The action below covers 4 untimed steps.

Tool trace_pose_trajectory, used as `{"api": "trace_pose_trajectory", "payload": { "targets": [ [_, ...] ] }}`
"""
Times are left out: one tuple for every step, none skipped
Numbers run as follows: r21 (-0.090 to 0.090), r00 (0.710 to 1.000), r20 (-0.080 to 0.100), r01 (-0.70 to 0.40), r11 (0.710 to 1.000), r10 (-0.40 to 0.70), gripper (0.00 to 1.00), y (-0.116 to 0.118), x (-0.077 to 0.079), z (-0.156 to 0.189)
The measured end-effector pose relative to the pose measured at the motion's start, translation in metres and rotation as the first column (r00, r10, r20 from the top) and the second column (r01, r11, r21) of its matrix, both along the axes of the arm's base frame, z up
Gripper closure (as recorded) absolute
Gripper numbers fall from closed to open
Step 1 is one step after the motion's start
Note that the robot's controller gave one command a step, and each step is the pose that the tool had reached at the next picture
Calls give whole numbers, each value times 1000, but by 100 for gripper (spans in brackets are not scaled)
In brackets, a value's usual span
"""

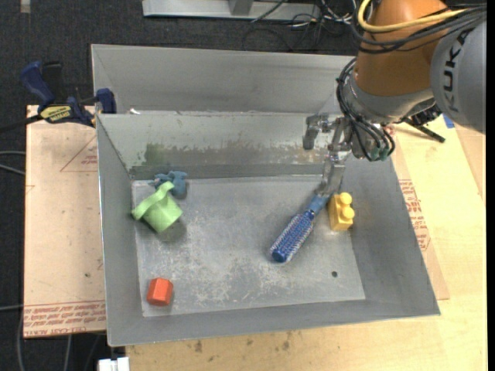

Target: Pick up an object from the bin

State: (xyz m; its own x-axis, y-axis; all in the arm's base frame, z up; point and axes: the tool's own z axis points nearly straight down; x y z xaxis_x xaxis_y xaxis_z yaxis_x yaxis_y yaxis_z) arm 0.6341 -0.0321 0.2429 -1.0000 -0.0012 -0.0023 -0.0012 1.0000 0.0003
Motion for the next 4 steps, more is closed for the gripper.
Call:
{"api": "trace_pose_trajectory", "payload": {
  "targets": [
    [1,1000,-10,-17,1000,17,0,-38,-41,-104],
    [4,920,-4,-392,920,392,0,-1,-39,-175],
    [-3,909,9,-417,909,417,0,31,-52,-57],
    [4,921,-7,-390,921,390,0,10,-44,-173]
  ]
}}
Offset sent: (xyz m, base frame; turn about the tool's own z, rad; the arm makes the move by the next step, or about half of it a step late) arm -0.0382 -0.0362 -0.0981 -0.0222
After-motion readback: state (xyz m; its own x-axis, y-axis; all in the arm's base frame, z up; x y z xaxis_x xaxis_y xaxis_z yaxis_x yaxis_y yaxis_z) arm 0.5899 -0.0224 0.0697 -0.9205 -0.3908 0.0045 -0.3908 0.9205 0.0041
